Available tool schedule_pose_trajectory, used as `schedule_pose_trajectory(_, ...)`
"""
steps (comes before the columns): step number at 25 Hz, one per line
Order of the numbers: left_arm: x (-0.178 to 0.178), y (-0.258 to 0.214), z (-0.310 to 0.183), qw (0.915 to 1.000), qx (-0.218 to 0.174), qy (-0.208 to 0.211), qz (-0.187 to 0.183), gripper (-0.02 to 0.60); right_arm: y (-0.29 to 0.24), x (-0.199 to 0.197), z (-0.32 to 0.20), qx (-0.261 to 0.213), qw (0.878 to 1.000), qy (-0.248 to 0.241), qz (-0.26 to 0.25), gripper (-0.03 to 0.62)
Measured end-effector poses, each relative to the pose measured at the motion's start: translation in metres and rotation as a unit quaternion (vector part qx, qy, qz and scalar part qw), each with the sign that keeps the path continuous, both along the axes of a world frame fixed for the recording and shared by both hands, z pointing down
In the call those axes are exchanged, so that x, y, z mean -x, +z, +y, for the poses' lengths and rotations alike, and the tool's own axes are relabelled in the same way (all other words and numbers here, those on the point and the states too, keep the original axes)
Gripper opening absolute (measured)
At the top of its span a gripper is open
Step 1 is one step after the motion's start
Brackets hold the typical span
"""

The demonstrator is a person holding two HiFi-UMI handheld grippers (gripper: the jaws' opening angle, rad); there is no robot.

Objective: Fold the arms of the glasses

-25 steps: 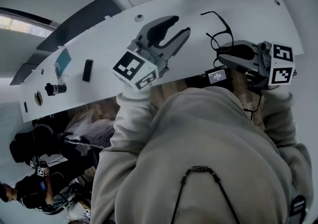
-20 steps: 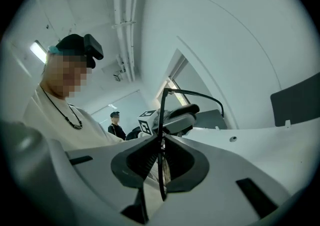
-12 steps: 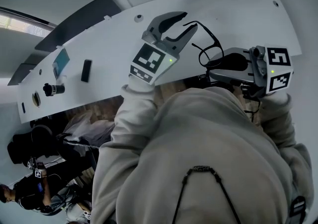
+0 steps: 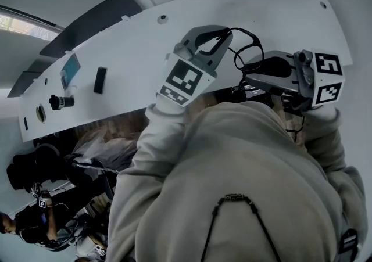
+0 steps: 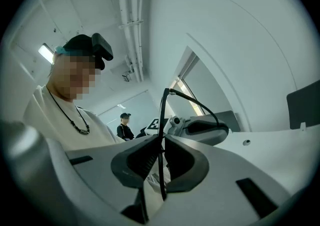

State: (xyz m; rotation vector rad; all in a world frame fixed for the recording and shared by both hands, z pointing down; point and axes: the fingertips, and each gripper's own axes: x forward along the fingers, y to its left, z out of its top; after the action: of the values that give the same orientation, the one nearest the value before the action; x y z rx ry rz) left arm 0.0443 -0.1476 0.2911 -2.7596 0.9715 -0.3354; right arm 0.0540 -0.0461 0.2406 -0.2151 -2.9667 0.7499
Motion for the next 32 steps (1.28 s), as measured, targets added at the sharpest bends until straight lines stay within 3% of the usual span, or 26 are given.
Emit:
schedule_pose_trajectory(8, -0.014, -0.008, 0.024, 0.9971, 0.022, 0.049, 0.053, 0.021, -0.02, 0.004, -0.018, -0.026, 0.999, 0.036, -0.023, 0.058)
schedule_pose_trajectory(13, -0.02, -0.007, 0.043, 0.9864, 0.05, 0.108, 0.113, 0.023, -0.02, 0.003, -0.019, -0.038, 0.998, 0.036, -0.026, 0.058)
schedule_pose_trajectory(27, -0.007, -0.016, 0.05, 0.967, 0.081, 0.133, 0.202, 0.023, -0.027, 0.019, -0.024, -0.033, 0.998, 0.023, -0.041, 0.058)
schedule_pose_trajectory(32, -0.011, -0.019, 0.057, 0.9623, 0.084, 0.15, 0.211, 0.025, -0.027, 0.02, -0.029, -0.047, 0.998, 0.031, -0.038, 0.058)
